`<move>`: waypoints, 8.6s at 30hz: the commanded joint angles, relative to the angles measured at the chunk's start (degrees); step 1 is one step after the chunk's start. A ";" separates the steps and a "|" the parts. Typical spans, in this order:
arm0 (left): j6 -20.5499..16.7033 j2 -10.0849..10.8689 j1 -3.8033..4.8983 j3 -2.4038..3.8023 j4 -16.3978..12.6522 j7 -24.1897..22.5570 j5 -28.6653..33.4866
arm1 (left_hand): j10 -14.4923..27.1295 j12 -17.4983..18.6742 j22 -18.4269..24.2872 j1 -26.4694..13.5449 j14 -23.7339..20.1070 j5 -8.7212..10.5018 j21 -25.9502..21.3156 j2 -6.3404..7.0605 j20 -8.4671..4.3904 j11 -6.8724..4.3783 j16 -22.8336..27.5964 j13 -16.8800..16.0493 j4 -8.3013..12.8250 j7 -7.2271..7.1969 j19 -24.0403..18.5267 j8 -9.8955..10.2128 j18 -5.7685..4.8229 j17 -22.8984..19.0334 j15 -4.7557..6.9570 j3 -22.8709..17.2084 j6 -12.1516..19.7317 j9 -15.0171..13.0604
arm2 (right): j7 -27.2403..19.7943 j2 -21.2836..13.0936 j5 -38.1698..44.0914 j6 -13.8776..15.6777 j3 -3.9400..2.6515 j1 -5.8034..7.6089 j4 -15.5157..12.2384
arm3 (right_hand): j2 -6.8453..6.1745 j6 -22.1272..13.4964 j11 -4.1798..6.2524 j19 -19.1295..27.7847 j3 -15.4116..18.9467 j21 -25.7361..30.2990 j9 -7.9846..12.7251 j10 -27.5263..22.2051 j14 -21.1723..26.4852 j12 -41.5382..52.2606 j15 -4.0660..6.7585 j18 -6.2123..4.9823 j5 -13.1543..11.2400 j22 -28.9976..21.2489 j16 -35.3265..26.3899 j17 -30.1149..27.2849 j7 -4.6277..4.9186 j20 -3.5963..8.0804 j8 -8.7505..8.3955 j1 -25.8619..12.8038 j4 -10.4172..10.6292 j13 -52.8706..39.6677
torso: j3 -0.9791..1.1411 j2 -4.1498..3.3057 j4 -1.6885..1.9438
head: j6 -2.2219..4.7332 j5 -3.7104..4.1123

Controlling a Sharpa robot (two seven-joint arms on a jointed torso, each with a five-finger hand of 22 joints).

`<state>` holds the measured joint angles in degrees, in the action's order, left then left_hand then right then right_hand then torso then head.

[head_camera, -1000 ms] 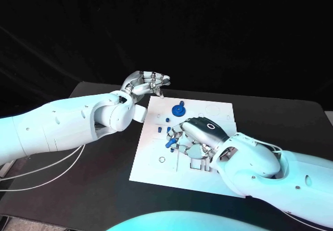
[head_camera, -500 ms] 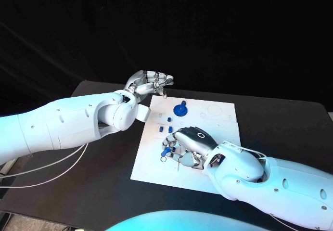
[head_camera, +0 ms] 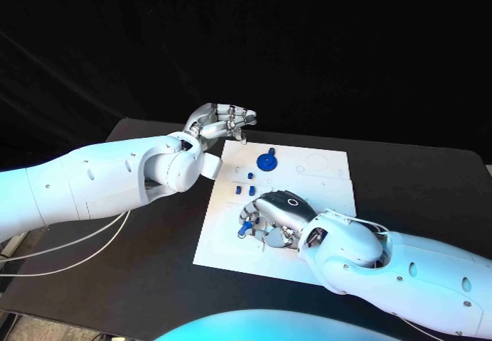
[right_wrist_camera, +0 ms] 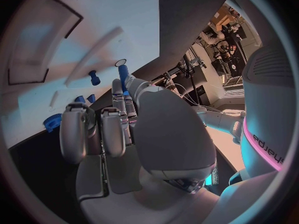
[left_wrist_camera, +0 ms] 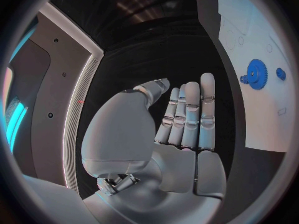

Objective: Assemble the parts on the task board

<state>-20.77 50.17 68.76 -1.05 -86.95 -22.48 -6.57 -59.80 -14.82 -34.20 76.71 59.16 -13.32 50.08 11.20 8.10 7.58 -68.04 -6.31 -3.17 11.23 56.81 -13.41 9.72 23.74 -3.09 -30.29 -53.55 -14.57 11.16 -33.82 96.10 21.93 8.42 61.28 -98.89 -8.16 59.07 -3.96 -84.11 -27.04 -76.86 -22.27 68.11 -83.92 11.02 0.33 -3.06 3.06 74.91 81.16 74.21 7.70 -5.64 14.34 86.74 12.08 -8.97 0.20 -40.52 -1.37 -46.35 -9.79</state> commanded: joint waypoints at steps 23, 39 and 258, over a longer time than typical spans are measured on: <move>0.91 -0.09 0.05 0.04 -0.31 -0.22 0.23 | 0.50 -0.31 0.07 -0.15 -0.44 0.07 -0.25 -0.64 0.22 -0.06 -0.32 0.02 -0.08 0.07 0.00 0.12 0.83 -0.10 -0.14 -0.09 0.29 -0.08 | 2.82 2.27 7.52 -3.12 0.25 -1.60 1.65 | -0.36 0.31 0.15 -1.71 -0.68 -0.06 -0.18 0.36 -2.83 -0.56 0.29 0.61 0.39 11.85 0.23 -0.09 -0.03 0.42 0.09 -0.57 -0.11 -0.09 | -0.03 0.00 0.04 | -0.40 -0.12; 0.94 -0.14 0.05 0.04 -0.20 -0.05 0.23 | 0.57 -0.37 0.08 -0.15 -0.50 0.07 -0.28 -0.66 0.23 -0.05 -0.34 0.02 -0.09 0.07 -0.03 0.10 0.83 -0.13 -0.15 -0.07 0.33 -0.09 | 4.69 1.71 8.50 5.13 0.38 -2.09 0.44 | -6.27 -9.62 -0.42 -1.29 0.83 1.10 1.96 -2.28 -2.68 -2.52 -0.25 0.36 0.38 11.51 0.22 -0.50 0.61 -0.19 -5.96 -7.66 0.89 -0.66 | -0.02 0.06 0.00 | -0.37 -0.08; 2.23 1.44 0.02 -0.38 -1.46 0.31 -0.17 | 0.95 -0.81 0.01 0.33 -0.75 0.00 -0.23 -1.04 0.23 -0.06 -0.69 0.01 0.20 0.04 -0.08 -0.13 0.84 -0.34 -0.13 -0.33 0.46 -0.23 | 14.69 -16.12 -17.14 6.11 -0.10 -2.77 -8.70 | 6.93 -1.13 5.50 -5.63 31.90 -12.40 -13.42 17.33 -5.26 68.96 4.57 2.90 3.91 14.89 7.33 11.64 -5.20 4.14 13.60 -8.55 4.12 -74.56 | -0.39 0.96 -1.79 | -0.39 6.72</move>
<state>-19.27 51.67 68.75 -1.47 -88.29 -21.76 -6.64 -59.18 -15.27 -34.18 76.84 58.76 -13.32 50.08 10.62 8.10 7.37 -68.56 -6.31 -3.01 11.23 56.81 -13.41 9.72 23.44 -3.08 -30.45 -53.55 -14.71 25.79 -49.89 78.02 29.03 8.31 58.57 -107.46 -1.21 57.67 1.21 -84.01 5.12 -89.20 -35.73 83.83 -83.82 80.37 4.51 -1.25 6.96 74.95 88.26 74.91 2.71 -1.84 27.71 77.43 16.27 -75.23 -0.23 -39.57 -3.09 -46.75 -3.08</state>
